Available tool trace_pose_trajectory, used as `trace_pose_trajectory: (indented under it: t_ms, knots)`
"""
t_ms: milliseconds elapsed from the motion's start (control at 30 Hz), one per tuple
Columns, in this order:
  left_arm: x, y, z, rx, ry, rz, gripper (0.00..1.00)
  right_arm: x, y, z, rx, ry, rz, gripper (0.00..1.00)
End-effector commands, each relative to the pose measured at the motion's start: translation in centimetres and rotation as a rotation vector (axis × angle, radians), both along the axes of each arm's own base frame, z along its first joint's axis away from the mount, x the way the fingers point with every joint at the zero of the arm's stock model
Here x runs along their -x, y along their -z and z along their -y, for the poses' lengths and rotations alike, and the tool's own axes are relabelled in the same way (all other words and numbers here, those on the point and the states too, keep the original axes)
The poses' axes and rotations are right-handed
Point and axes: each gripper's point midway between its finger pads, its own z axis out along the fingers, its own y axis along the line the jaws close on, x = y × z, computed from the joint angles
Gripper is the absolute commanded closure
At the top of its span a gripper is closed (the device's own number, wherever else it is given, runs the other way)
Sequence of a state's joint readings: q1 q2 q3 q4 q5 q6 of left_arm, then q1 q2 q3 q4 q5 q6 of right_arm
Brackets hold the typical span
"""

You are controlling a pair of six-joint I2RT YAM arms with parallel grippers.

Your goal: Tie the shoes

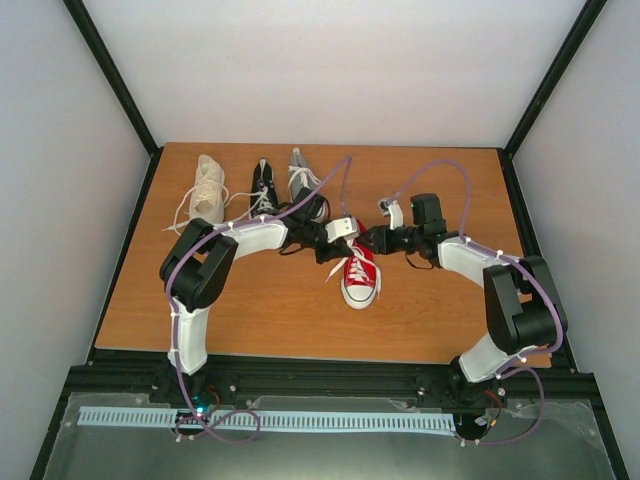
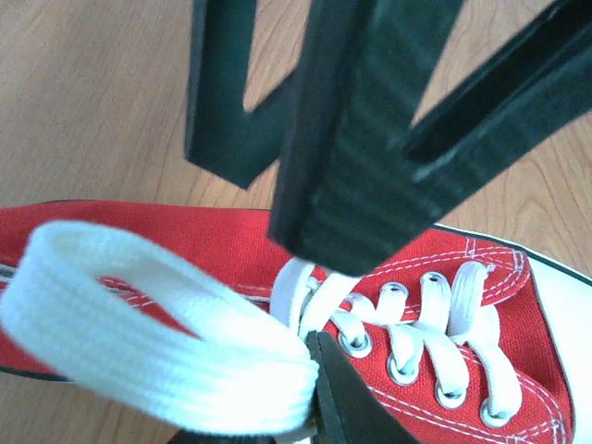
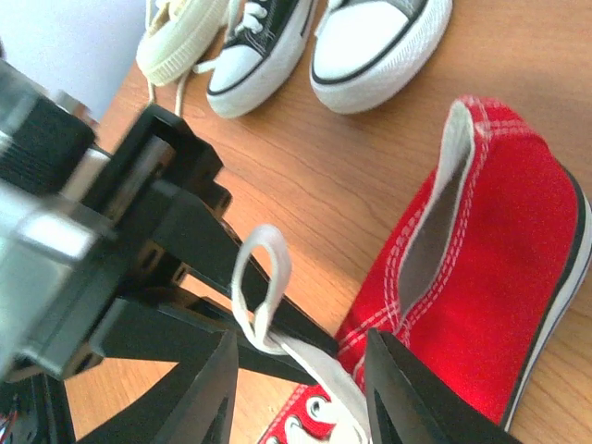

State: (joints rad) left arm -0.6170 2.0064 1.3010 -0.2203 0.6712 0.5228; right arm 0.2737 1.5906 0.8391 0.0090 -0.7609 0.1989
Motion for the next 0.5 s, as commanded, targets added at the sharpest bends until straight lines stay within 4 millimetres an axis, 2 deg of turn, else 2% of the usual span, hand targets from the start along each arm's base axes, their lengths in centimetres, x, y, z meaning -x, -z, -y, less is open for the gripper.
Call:
trace_pose_trajectory:
  t_ms: [0, 100, 233, 333, 467]
  knots:
    - [-0.9, -2.2, 1.6, 0.067, 0.007, 0.044, 0.88, 0.4, 2.5, 0.3, 0.032, -0.005, -0.045, 0.61]
    - [-1.1, -2.1, 1.5, 0.062, 0.0, 0.043, 0.85, 0.2, 2.8, 0.0, 0.021, -0.017, -0.044, 0.62]
    - [-1.1, -2.1, 1.5, 0.06, -0.002, 0.043, 0.84, 0.2, 3.3, -0.2, 0.015, -0.029, -0.056, 0.72]
    - [-1.2, -2.1, 1.5, 0.056, -0.008, 0.049, 0.84, 0.5, 3.7, -0.1, 0.018, -0.034, -0.069, 0.75]
    - [-1.7, -2.3, 1.5, 0.057, -0.019, 0.067, 0.84, 1.0, 4.0, 0.1, 0.028, -0.031, -0.076, 0.88]
